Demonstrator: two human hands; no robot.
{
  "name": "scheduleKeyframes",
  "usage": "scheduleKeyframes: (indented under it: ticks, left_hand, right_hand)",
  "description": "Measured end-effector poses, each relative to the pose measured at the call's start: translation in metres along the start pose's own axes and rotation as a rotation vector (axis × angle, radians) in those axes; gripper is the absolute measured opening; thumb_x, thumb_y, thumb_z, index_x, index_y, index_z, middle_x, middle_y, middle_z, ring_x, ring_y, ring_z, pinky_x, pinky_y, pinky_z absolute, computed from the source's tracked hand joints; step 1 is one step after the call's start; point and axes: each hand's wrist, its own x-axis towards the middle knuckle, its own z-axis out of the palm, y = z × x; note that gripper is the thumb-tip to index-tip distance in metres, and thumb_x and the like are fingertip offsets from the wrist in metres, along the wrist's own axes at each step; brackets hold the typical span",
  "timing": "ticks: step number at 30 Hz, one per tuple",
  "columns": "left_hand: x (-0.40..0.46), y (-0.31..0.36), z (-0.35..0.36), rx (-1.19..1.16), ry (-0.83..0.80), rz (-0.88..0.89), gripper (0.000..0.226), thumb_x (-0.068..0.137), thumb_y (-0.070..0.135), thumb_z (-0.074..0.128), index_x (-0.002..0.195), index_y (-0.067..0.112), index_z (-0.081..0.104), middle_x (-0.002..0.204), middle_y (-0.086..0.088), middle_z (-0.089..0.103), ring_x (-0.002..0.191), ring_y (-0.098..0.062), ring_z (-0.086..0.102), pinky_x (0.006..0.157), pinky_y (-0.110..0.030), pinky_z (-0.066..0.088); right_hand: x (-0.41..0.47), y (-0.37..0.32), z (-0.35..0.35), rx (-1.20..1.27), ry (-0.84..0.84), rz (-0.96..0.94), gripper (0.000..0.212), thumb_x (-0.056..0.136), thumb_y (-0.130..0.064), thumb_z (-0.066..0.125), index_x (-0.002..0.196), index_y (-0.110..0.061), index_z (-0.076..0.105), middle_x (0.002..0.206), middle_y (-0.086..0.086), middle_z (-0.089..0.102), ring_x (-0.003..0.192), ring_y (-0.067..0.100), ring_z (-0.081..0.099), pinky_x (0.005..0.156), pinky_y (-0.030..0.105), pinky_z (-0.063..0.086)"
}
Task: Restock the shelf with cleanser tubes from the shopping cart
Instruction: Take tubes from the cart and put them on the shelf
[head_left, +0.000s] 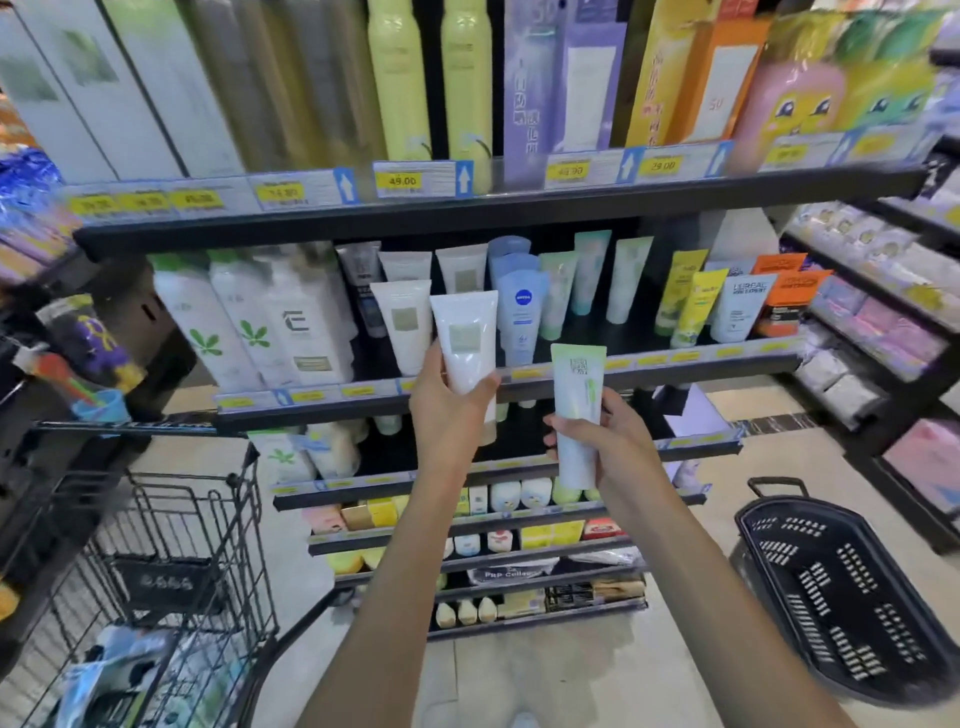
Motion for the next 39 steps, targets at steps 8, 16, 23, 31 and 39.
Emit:
scheduleKeyframes:
  ticks: [8, 16, 23, 31, 39]
  left_hand:
    - [0.040, -0.010, 0.034, 0.099, 0.099, 0.046, 0.054, 0.086, 0.028, 0.080, 0.131, 0.037, 0.051, 0.124, 0.013, 0.065, 0.115, -0.009, 0.063, 0.097, -0.039, 0.057]
    - [0.062, -0.001, 0.048, 0.151, 0.186, 0.100, 0.058, 0.088, 0.024, 0.078, 0.136, 0.034, 0.046, 0.128, 0.014, 0.064, 0.116, -0.006, 0.062, 0.096, -0.031, 0.055]
    - [0.080, -0.001, 0.067, 0.302, 0.260, 0.112, 0.055, 0.085, 0.030, 0.080, 0.132, 0.026, 0.051, 0.124, 0.007, 0.062, 0.116, -0.012, 0.062, 0.098, -0.042, 0.057]
    - [0.090, -0.011, 0.079, 0.447, 0.326, 0.058, 0.058, 0.086, 0.032, 0.081, 0.133, 0.023, 0.049, 0.130, 0.002, 0.062, 0.119, -0.018, 0.061, 0.102, -0.042, 0.054]
    - [0.095, -0.022, 0.079, 0.454, 0.365, 0.038, 0.071, 0.084, 0.033, 0.082, 0.142, 0.023, 0.042, 0.135, 0.004, 0.062, 0.122, -0.017, 0.062, 0.101, -0.044, 0.056]
  right_hand:
    - [0.046, -0.017, -0.016, 0.002, -0.019, -0.023, 0.046, 0.088, 0.001, 0.075, 0.129, -0.014, 0.060, 0.110, 0.018, 0.073, 0.081, 0.028, 0.070, 0.076, 0.043, 0.060]
    - [0.072, -0.029, -0.031, 0.024, -0.098, -0.021, 0.043, 0.090, 0.001, 0.073, 0.127, -0.016, 0.059, 0.101, 0.012, 0.077, 0.081, 0.027, 0.070, 0.077, 0.040, 0.059]
    - [0.087, -0.045, -0.051, 0.011, -0.166, 0.011, 0.044, 0.089, 0.003, 0.074, 0.128, -0.013, 0.060, 0.105, 0.019, 0.075, 0.082, 0.029, 0.070, 0.079, 0.043, 0.060]
    - [0.093, -0.053, -0.071, 0.003, -0.228, 0.056, 0.044, 0.089, 0.002, 0.074, 0.126, -0.016, 0.061, 0.113, 0.020, 0.074, 0.084, 0.029, 0.071, 0.078, 0.042, 0.062]
    - [0.095, -0.053, -0.075, 0.013, -0.208, 0.049, 0.045, 0.089, 0.002, 0.074, 0.127, -0.018, 0.060, 0.114, 0.019, 0.074, 0.085, 0.028, 0.072, 0.078, 0.040, 0.061]
